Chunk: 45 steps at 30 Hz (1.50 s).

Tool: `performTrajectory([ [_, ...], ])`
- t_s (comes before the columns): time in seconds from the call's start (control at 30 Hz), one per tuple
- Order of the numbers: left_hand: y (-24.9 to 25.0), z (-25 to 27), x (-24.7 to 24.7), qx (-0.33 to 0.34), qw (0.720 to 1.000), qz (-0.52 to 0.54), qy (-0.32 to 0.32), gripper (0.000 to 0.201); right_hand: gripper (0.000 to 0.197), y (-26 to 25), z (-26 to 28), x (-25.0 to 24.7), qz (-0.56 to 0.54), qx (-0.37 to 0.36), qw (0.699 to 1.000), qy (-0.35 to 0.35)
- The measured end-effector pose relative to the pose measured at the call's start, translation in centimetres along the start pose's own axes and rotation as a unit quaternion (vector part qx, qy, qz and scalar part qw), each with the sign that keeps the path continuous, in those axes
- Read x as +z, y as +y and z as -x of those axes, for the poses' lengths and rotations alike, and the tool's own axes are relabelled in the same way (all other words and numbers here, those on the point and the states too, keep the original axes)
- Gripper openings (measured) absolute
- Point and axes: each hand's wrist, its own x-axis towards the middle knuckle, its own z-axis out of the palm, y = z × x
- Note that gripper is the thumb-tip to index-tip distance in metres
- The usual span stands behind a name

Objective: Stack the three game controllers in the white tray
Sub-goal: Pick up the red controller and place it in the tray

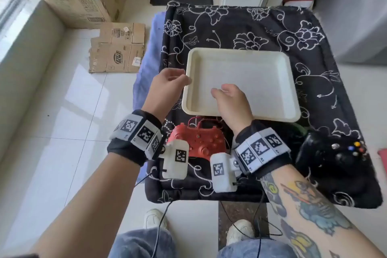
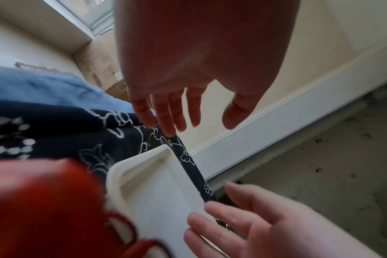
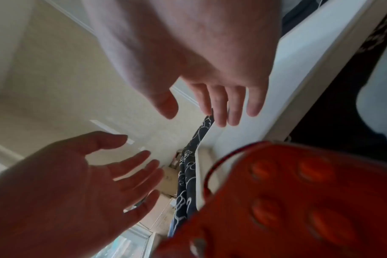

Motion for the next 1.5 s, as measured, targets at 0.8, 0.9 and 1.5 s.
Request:
performTrajectory([
  [0.8,-11.3,4.6,1.8,0.158,0.982,-0.105,-0.004,0.030,0.057,8.3,4.5,3.8,0.135,-0.199,0.970,0.025],
  [0.9,-11.8,5.6,1.8,0.164,0.981,-0.100,0.005,0.030,0.078,9.4,5.7,3.8,0.134,-0.164,0.977,0.017],
  [1.5,-13.7,7.8,1.5,0.192,0.971,-0.146,0.002,0.034,0.100,12.2,7.4,4.5,0.189,-0.228,0.952,0.080],
])
